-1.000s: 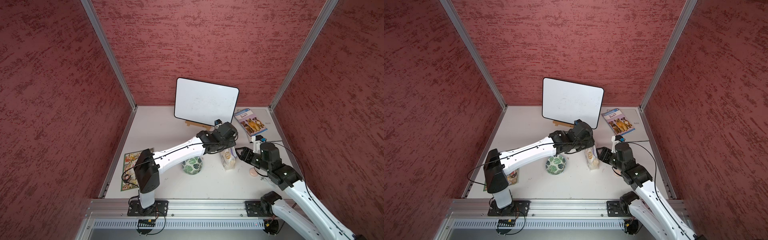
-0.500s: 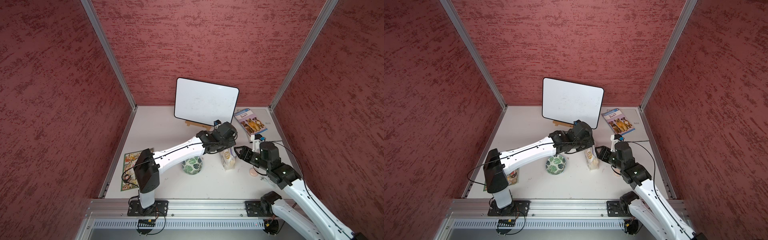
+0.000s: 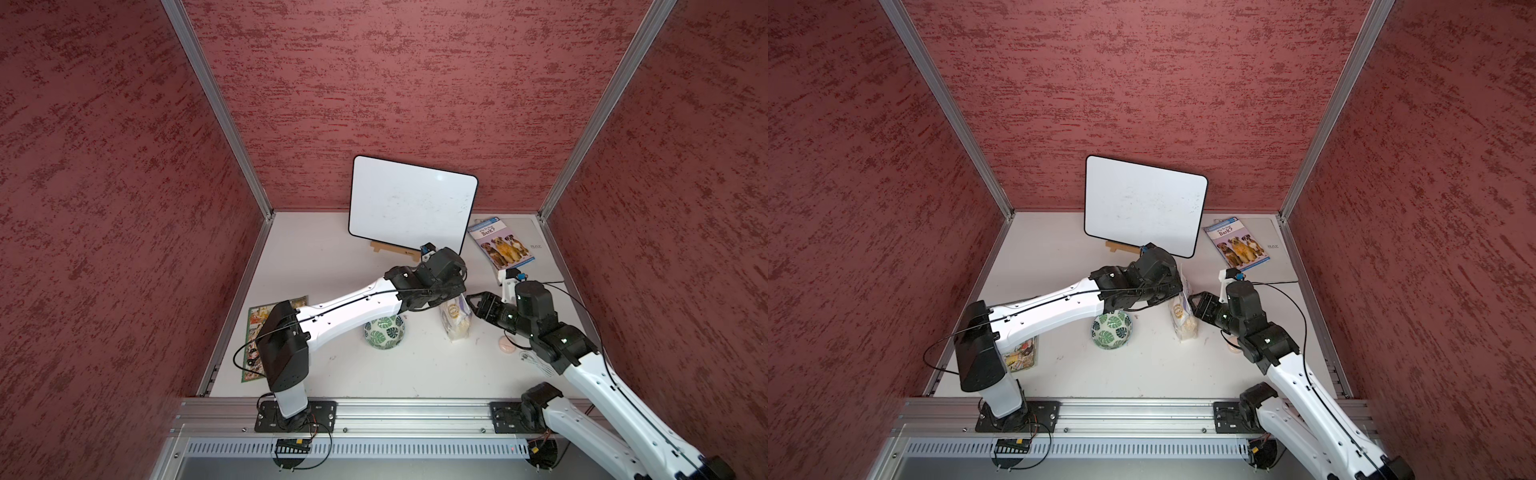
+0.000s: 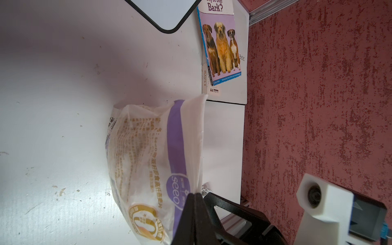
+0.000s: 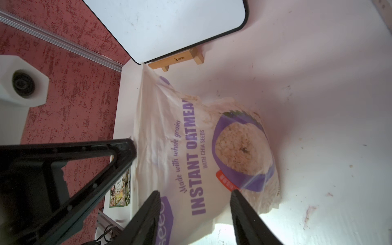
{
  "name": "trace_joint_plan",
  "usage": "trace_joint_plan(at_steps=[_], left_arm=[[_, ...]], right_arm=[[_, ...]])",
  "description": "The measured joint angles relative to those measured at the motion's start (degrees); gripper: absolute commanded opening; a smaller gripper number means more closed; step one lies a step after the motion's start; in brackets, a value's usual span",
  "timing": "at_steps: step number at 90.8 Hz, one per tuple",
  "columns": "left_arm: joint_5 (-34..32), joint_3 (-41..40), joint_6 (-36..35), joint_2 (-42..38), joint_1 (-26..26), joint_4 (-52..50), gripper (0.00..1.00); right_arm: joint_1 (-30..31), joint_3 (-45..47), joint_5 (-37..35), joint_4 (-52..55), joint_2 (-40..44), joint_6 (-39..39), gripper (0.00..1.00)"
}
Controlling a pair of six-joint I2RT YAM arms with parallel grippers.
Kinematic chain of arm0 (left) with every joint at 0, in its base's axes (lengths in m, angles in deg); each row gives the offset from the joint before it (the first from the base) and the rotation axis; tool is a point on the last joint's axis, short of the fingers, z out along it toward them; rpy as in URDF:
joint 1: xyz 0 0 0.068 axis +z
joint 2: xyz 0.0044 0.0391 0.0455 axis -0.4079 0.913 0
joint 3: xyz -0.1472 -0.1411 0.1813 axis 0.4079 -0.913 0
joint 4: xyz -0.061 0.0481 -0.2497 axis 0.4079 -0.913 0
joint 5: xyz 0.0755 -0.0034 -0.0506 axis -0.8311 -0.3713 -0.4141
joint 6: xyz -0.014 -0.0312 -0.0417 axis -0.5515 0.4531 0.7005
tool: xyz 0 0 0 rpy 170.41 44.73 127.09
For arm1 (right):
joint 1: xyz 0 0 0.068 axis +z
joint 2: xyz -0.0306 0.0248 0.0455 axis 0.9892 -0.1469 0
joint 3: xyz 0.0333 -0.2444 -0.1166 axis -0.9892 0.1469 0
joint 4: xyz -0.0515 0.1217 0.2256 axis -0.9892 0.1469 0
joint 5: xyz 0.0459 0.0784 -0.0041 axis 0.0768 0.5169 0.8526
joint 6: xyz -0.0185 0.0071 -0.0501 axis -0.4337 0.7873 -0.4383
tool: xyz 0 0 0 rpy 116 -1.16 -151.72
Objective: Pour the oats into the breakfast bowl
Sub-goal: Open the oats bag at the center of the board.
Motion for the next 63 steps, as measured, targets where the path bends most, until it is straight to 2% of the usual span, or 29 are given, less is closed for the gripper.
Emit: trace_joint_plan(at_steps=[27, 43, 63], left_arm=[[1.75, -4.92, 0.15, -2.16, 0.55, 5.75, 0.00], [2.99, -5.95, 0.26, -2.23, 0.74, 7.63, 0.00], [3.69, -7.04, 0.31, -2.51, 0.79, 8.66, 0.00]], right_arm=[[0.00, -4.68, 0.94, 1.11, -2.64, -1.31, 0.52], [0.00, -7.02, 1.88, 1.46, -3.93, -1.95, 0.41], [0.00, -9.44, 1.97, 2.34, -7.10, -3.41, 0.32]])
